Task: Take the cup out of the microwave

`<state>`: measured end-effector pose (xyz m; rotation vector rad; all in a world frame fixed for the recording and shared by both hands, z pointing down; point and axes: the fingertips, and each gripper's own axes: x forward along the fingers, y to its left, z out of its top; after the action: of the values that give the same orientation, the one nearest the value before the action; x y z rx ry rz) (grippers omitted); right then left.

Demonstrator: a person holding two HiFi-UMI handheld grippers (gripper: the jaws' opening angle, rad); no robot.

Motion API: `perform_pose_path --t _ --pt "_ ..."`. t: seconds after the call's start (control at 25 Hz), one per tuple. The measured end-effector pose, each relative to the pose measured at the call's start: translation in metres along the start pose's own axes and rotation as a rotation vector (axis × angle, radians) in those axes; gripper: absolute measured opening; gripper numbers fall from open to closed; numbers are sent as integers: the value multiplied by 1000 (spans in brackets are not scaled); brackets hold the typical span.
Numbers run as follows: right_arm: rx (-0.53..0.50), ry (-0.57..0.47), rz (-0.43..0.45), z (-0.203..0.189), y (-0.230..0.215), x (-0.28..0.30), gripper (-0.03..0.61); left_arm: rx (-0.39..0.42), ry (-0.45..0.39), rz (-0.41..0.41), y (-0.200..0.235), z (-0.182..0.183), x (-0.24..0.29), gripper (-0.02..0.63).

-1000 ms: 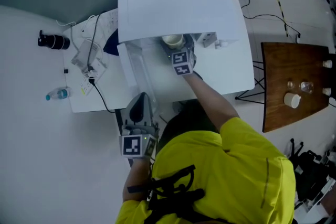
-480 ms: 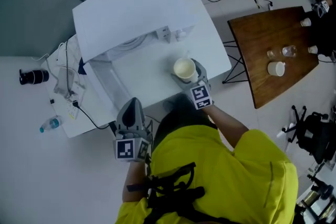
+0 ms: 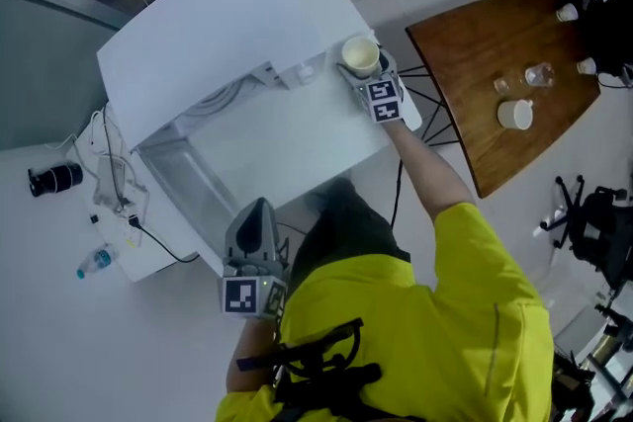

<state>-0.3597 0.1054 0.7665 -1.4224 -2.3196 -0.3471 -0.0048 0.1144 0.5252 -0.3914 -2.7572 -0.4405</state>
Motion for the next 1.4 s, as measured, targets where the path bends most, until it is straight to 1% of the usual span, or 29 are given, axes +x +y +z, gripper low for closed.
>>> perform_pose_path --t 0.12,0.32,0.44,0.52,0.6,0.64,0.68,0.72,0.76,0.84,0.88,0.92,1.0,1.08,1.12,1.16,1.2,1.24,1.36,1.4 --pt "6 12 12 -7 2 8 453 -10 13 -1 -1 -1 5 -3" --pt "13 32 5 -17 4 12 457 -19 18 11 2 -1 5 -3" --pt "7 32 0 -15 2 7 459 -19 37 7 0 -3 6 -3" --pt "12 53 -8 -18 4 -3 459 -28 37 8 -1 -1 5 -3" --pt "63 106 -8 -33 11 -29 459 -28 18 19 0 5 1 -3" --pt "99 129 5 -40 18 -48 459 -29 4 27 2 10 -1 -3" --pt "123 136 28 -41 29 -70 442 -32 -13 37 4 17 -4 -3" --pt "130 128 57 -36 44 -93 374 -33 -33 49 6 26 -8 -3" --pt "129 110 89 -24 62 -118 351 -33 -51 63 9 33 -15 -3" --pt "138 60 147 13 99 -167 339 -32 -64 83 15 41 -32 -3" --pt "146 24 174 39 116 -188 305 -33 -66 90 18 44 -41 -3" --pt "147 -18 201 69 133 -207 303 -35 -74 101 21 48 -49 -3" --pt "131 -104 266 129 166 -238 237 -48 -101 131 29 60 -64 -3" --pt "122 -180 330 185 195 -265 231 -60 -131 158 35 71 -80 -3" --pt "119 -214 355 209 207 -277 201 -63 -146 169 38 76 -88 -3" --pt "112 -243 375 229 216 -289 192 -65 -161 178 39 82 -94 -3" --pt "104 -265 388 246 222 -300 191 -68 -177 184 39 89 -101 -3" --pt "101 -281 395 259 226 -309 169 -72 -193 190 38 96 -107 -3" --pt "107 -295 385 277 229 -329 69 -81 -234 203 36 111 -125 -3" --pt "105 -295 378 278 229 -333 15 -84 -243 205 36 114 -130 -3"
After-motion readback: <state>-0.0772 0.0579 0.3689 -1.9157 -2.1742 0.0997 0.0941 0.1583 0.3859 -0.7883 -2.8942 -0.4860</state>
